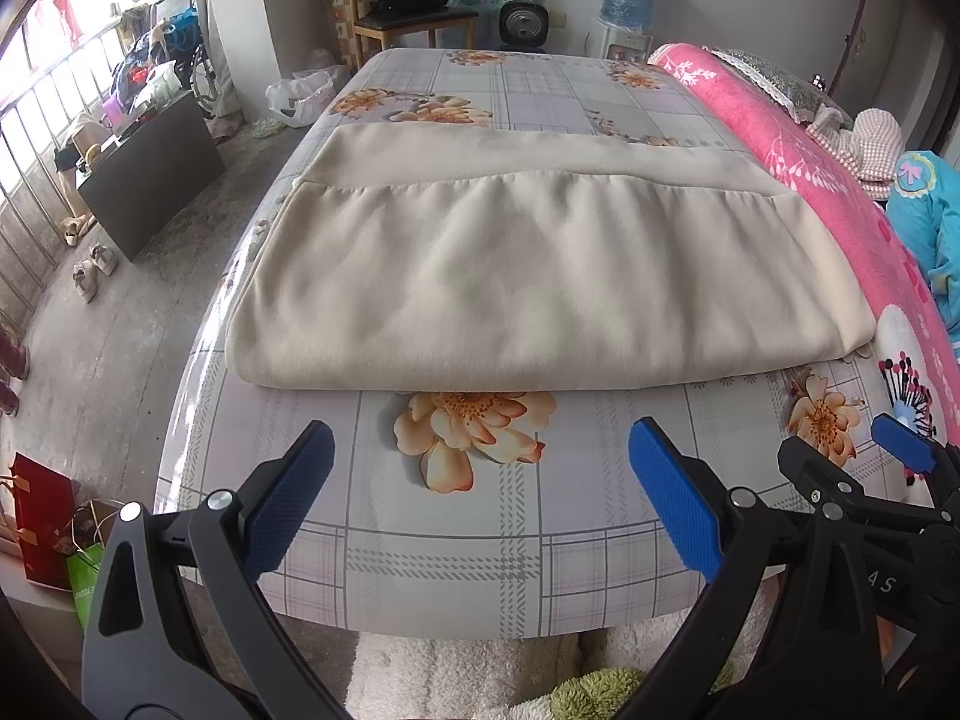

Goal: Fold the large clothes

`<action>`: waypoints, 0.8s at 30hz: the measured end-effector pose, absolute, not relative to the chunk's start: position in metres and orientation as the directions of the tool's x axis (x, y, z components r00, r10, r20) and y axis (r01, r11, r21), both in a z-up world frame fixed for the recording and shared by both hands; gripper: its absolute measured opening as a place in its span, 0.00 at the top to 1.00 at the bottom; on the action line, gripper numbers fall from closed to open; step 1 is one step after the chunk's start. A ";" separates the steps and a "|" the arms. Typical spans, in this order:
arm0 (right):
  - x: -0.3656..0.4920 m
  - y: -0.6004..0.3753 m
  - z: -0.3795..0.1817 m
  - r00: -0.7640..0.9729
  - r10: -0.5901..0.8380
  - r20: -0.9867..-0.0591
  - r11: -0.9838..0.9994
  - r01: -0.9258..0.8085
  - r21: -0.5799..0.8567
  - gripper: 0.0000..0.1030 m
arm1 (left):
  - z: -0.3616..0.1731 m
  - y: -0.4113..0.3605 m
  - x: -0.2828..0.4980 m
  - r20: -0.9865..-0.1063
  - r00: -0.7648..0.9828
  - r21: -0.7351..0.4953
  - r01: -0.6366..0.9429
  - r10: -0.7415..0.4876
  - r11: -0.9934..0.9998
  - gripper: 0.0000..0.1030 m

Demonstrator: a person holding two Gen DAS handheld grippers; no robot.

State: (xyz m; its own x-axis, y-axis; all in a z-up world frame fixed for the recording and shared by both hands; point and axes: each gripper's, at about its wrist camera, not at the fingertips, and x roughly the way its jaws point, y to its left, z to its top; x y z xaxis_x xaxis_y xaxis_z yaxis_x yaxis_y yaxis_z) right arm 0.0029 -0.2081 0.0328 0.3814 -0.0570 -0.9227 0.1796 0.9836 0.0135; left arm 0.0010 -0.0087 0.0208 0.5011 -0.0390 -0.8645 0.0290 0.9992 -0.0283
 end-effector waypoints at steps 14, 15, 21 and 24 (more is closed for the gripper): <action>0.005 -0.211 0.031 0.380 -0.055 -0.923 0.984 0.180 0.015 0.06 | 0.021 -0.009 0.001 -0.864 0.501 -0.028 0.028 -0.038 0.999 0.08; 0.004 -0.211 0.031 0.380 -0.054 -0.923 0.984 0.180 0.016 0.06 | 0.021 -0.009 0.001 -0.864 0.502 -0.027 0.028 -0.038 0.999 0.08; 0.005 -0.211 0.031 0.380 -0.056 -0.923 0.984 0.180 0.015 0.06 | 0.021 -0.009 0.001 -0.864 0.502 -0.028 0.027 -0.037 0.999 0.08; 0.004 -0.211 0.031 0.380 -0.055 -0.923 0.984 0.180 0.015 0.06 | 0.021 -0.009 0.002 -0.864 0.502 -0.027 0.027 -0.037 0.999 0.08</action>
State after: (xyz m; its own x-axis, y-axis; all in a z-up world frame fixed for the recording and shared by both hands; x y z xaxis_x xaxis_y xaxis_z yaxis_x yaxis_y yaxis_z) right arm 0.0045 -0.2110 0.0310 0.3799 -0.0552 -0.9234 0.1797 0.9836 0.0152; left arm 0.0016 -0.0090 0.0214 0.5019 -0.0365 -0.8642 0.0267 0.9993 -0.0267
